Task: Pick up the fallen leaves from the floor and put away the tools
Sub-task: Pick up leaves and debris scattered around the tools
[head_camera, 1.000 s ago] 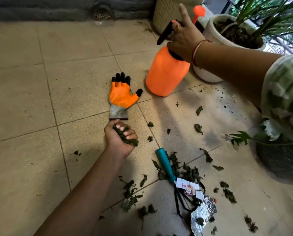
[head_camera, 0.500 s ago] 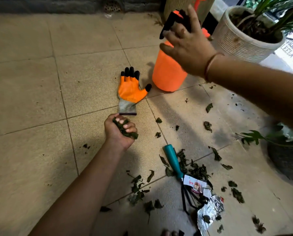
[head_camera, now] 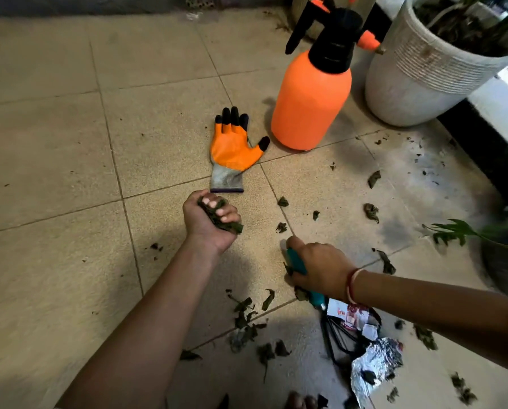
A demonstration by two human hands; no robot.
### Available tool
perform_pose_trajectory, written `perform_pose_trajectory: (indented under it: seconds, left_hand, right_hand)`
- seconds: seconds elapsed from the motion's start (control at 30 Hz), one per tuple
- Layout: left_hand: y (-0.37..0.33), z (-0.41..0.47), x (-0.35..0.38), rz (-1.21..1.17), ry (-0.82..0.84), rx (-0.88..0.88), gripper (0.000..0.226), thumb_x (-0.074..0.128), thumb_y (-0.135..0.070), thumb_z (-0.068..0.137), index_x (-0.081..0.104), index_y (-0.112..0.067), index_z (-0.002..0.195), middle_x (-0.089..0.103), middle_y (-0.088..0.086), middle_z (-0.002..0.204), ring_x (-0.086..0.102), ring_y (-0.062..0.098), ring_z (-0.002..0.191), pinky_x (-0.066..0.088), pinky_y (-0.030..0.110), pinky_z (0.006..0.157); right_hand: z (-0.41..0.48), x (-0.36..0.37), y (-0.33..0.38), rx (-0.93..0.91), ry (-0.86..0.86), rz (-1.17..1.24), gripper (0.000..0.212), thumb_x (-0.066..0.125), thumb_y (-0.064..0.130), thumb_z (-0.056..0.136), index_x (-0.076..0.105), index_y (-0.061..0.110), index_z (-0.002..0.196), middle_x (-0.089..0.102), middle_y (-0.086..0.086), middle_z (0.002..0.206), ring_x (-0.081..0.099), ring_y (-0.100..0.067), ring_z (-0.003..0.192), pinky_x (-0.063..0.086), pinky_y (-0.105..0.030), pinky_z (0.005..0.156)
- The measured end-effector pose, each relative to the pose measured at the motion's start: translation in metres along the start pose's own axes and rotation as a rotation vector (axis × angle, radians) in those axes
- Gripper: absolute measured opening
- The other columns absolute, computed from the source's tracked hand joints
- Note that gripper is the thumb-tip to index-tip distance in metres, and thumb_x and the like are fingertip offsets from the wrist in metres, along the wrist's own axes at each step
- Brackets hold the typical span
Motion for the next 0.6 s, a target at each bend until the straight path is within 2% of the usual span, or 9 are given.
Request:
perform_pose_trajectory:
  seconds: [0.07,0.13,0.17,0.27,0.3,0.37,0.43,0.53,0.6]
  left_hand:
    - [-0.006,-0.003,0.006,-0.008,0.037,0.027,0.037,0.045,-0.021,0.076,0.041,-0.021,0.039,0.034,-0.01,0.041,0.03,0.006,0.034,0.019,0.012,0.037]
    - [-0.017,-0.007,0.011,-0.016,0.085,0.068,0.031,0.046,-0.021,0.07,0.041,-0.021,0.04,0.035,-0.01,0.041,0.03,0.006,0.034,0.02,0.013,0.038]
    - [-0.024,-0.01,0.014,-0.02,0.109,0.088,0.031,0.046,-0.022,0.07,0.041,-0.021,0.04,0.035,-0.01,0.041,0.031,0.006,0.034,0.02,0.013,0.038]
    - [-0.047,-0.018,0.02,-0.037,0.164,0.13,0.032,0.045,-0.022,0.072,0.042,-0.02,0.04,0.036,-0.009,0.04,0.031,0.006,0.034,0.02,0.013,0.038]
    - [-0.055,-0.022,0.022,-0.041,0.178,0.148,0.033,0.045,-0.022,0.073,0.042,-0.02,0.04,0.036,-0.009,0.04,0.031,0.006,0.034,0.02,0.013,0.038]
    - [-0.07,-0.029,0.023,-0.058,0.19,0.185,0.034,0.045,-0.022,0.075,0.042,-0.02,0.041,0.036,-0.009,0.04,0.031,0.006,0.034,0.019,0.013,0.038]
    - [-0.087,-0.036,0.021,-0.078,0.177,0.232,0.034,0.045,-0.021,0.076,0.041,-0.021,0.042,0.035,-0.01,0.041,0.03,0.006,0.036,0.019,0.014,0.037]
    - [-0.108,-0.044,0.014,-0.098,0.146,0.289,0.034,0.045,-0.021,0.076,0.04,-0.021,0.043,0.035,-0.01,0.042,0.029,0.006,0.035,0.02,0.014,0.034]
    - [-0.122,-0.048,0.004,-0.119,0.119,0.324,0.034,0.046,-0.021,0.076,0.04,-0.021,0.043,0.035,-0.01,0.042,0.029,0.006,0.035,0.02,0.015,0.033]
  right_hand:
    - [0.011,-0.012,0.012,-0.036,-0.016,0.107,0.04,0.059,0.046,0.086,0.041,0.019,0.108,0.055,0.004,0.077,0.053,-0.014,0.064,0.048,-0.026,0.059]
    - [0.028,-0.029,0.03,-0.076,-0.059,0.206,0.036,0.061,0.042,0.086,0.043,0.017,0.104,0.05,0.007,0.073,0.052,-0.014,0.064,0.041,-0.021,0.053]
    - [0.039,-0.037,0.038,-0.088,-0.087,0.259,0.035,0.062,0.039,0.086,0.046,0.013,0.103,0.051,0.005,0.074,0.052,-0.015,0.065,0.039,-0.022,0.051]
    - [0.077,-0.049,0.06,-0.042,-0.099,0.546,0.036,0.066,0.034,0.085,0.053,0.005,0.101,0.062,-0.009,0.081,0.058,-0.022,0.065,0.051,-0.038,0.058]
    - [0.088,-0.046,0.068,-0.011,-0.069,0.69,0.033,0.066,0.032,0.085,0.052,0.005,0.099,0.063,-0.01,0.077,0.06,-0.023,0.061,0.053,-0.038,0.056]
    - [0.102,-0.035,0.083,0.055,0.021,0.978,0.028,0.063,0.028,0.089,0.048,0.006,0.098,0.06,-0.009,0.066,0.057,-0.017,0.047,0.05,-0.029,0.043]
    - [0.109,-0.019,0.102,0.119,0.115,1.189,0.027,0.058,0.03,0.094,0.044,0.007,0.102,0.056,-0.007,0.063,0.053,-0.01,0.04,0.045,-0.023,0.039]
    - [0.109,0.004,0.128,0.196,0.229,1.384,0.028,0.051,0.032,0.097,0.044,0.006,0.105,0.056,-0.007,0.063,0.054,-0.011,0.043,0.051,-0.025,0.043]
    - [0.107,0.016,0.141,0.151,0.25,1.361,0.028,0.051,0.036,0.096,0.049,0.009,0.103,0.059,-0.005,0.065,0.058,-0.011,0.048,0.054,-0.026,0.051]
Point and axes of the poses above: each hand's wrist, its own z-axis towards the middle knuckle, its own x-axis out of the palm, y = z × x, the point moved 2 cm from there along z, towards the middle knuckle
